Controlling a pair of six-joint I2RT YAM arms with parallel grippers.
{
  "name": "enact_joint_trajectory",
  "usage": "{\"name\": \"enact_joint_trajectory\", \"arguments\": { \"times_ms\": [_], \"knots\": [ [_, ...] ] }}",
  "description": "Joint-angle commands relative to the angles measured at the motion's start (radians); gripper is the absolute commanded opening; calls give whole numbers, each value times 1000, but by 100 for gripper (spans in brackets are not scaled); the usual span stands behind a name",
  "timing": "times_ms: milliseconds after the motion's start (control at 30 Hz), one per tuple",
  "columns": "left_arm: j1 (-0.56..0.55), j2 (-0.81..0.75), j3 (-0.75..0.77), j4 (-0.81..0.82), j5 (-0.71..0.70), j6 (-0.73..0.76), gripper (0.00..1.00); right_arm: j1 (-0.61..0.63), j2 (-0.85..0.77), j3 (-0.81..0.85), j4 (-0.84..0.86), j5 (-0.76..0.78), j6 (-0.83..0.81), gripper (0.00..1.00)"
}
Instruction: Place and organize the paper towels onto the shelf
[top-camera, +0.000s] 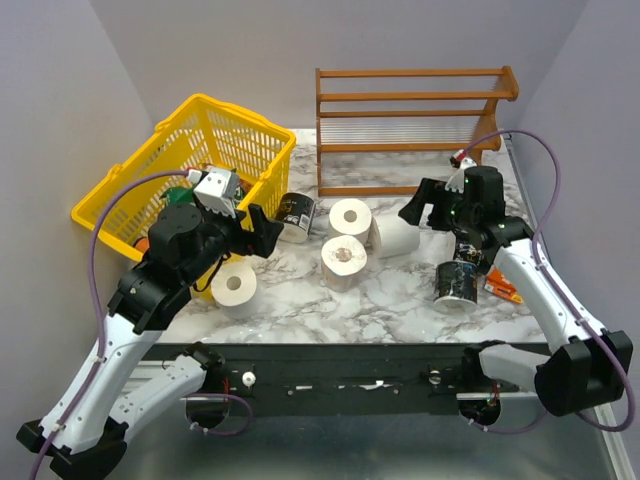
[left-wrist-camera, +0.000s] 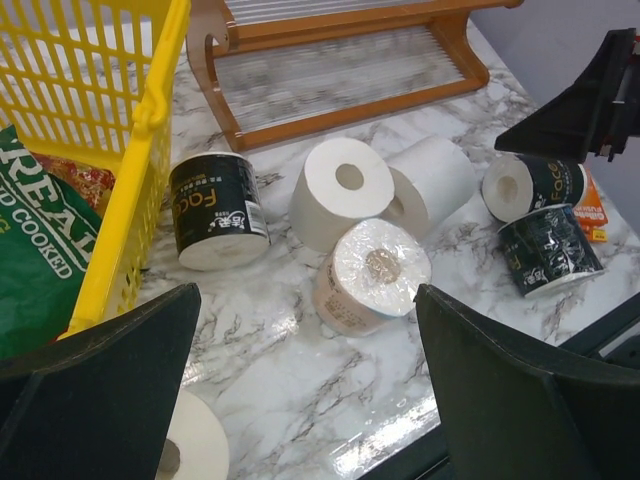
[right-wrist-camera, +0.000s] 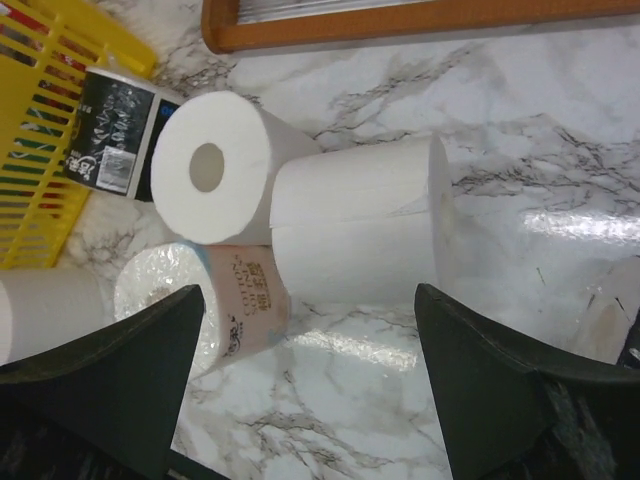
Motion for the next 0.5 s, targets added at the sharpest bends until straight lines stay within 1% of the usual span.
{"name": "enact_joint_trajectory", "arguments": {
  "times_ms": [0,67,100,200,333,367,400,467],
  "knots": [
    [4,-13,-26,-3,-11,13,99,-142,62,-50,136,-369,-9,93],
    [4,-15,-40,4,-12,15,99,-165,110,-36,153,-423,-39,92],
    [4,-15,-45,5,-15,15,99,-165,153,-24,144,-425,-53,91],
    [4,-24,-72,30,-24,19,99,-182,210,-13,149,-463,-99,91],
    [4,-44,-117,60,-52,27,99,-261,288,-8,155,-474,-124,90],
    [4,-49,-123,63,-64,30,99,-263,302,-17,171,-502,-129,91],
    [4,-56,-129,69,-72,35,99,-292,317,-18,179,-590,-135,91],
    [4,-79,-155,82,-92,47,99,-300,363,-13,181,-640,-164,91]
  ]
}}
